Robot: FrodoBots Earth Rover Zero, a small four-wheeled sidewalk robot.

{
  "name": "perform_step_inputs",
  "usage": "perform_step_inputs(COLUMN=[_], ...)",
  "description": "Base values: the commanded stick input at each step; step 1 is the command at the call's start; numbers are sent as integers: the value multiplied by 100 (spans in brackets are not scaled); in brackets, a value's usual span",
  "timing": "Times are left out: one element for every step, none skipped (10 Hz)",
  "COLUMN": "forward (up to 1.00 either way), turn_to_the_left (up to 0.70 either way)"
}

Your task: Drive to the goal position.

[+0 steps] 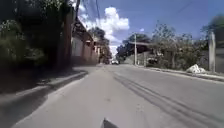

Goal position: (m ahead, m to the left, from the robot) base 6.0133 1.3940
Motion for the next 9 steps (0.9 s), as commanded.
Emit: perform_step_inputs(forward=[100,100,100,100,100,100,100,100,100], turn_to_the_left=[1,1,1,1,1,1,1,1,1])
